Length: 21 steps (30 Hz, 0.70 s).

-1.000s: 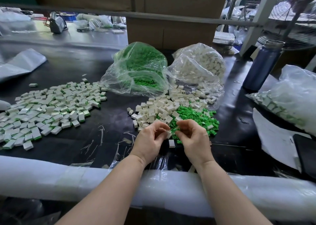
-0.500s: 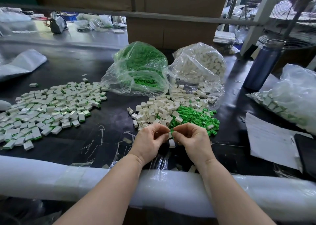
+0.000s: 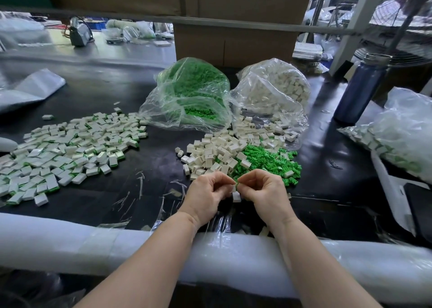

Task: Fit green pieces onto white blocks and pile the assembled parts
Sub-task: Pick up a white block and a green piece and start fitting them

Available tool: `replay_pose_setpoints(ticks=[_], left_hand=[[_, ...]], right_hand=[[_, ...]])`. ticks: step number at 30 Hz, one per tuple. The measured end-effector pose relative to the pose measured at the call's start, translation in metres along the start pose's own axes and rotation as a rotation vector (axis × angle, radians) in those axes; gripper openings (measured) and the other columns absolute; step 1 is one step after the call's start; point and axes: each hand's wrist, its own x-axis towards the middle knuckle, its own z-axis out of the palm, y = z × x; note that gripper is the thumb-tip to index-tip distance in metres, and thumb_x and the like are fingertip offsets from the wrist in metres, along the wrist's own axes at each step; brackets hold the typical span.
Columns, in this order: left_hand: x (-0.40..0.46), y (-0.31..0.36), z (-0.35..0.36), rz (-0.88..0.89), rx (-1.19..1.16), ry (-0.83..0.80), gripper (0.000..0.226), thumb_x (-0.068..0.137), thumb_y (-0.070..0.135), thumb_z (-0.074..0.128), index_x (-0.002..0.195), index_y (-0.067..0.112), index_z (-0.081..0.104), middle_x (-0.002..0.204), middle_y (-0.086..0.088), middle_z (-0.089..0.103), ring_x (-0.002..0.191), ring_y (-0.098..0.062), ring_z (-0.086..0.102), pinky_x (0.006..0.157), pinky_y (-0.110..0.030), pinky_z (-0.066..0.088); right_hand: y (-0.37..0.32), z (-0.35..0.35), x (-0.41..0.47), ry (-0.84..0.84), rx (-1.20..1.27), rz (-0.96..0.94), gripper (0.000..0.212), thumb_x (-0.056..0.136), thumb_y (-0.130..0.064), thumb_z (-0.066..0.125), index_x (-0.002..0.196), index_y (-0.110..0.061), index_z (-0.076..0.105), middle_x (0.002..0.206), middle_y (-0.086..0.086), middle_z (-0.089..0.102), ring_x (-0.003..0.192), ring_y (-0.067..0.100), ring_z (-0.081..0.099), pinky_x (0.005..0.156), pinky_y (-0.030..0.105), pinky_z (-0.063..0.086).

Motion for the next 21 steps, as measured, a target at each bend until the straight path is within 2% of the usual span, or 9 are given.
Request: replay_pose_setpoints(ticks=[4,13,17,21], left_hand=[[-0.0010,0.0011,-0.0001,0.007,0.000,-0.011,0.021,0.085,-0.001,0.062,0.080,0.019,0.067,0.074,0.003,0.064,0.063,0.000,0.058,0.072,-0.013,0.051],[-0.0019,-0.0006,0.0011,0.024,0.080,-0.049,0.016,0.086,0.002,0.061,0.084,0.017,0.067,0.077,0.000,0.064,0.070,-0.005,0.058,0.077,-0.016,0.051],[-0.0019,0.0003,0.0005,0.037,0.048,-0.029,0.015,0.086,0.001,0.061,0.085,0.015,0.068,0.078,0.000,0.065,0.068,-0.004,0.059,0.076,-0.014,0.051],[-0.0019,0.0015,0.0026,0.067,0.094,0.007,0.017,0.080,0.006,0.070,0.096,0.012,0.069,0.089,-0.005,0.069,0.081,-0.014,0.065,0.080,-0.019,0.052]], right_hand=[[-0.0004,-0.0005,-0.0002,-0.010,0.006,0.012,0.022,0.075,0.008,0.070,0.070,-0.013,0.064,0.062,0.001,0.063,0.052,0.003,0.057,0.055,0.015,0.048],[-0.0022,-0.0033,-0.0015,-0.055,0.039,0.038,0.021,0.073,0.010,0.070,0.071,-0.009,0.064,0.064,0.006,0.063,0.055,0.008,0.058,0.058,0.021,0.052],[-0.0024,-0.0016,-0.0016,-0.042,0.050,0.018,0.020,0.074,0.008,0.070,0.072,-0.010,0.063,0.062,0.003,0.062,0.052,0.005,0.056,0.055,0.018,0.049],[-0.0012,-0.0008,0.0007,0.030,0.072,0.009,0.017,0.076,0.003,0.071,0.071,-0.012,0.064,0.064,0.002,0.064,0.054,0.004,0.057,0.053,0.015,0.047]])
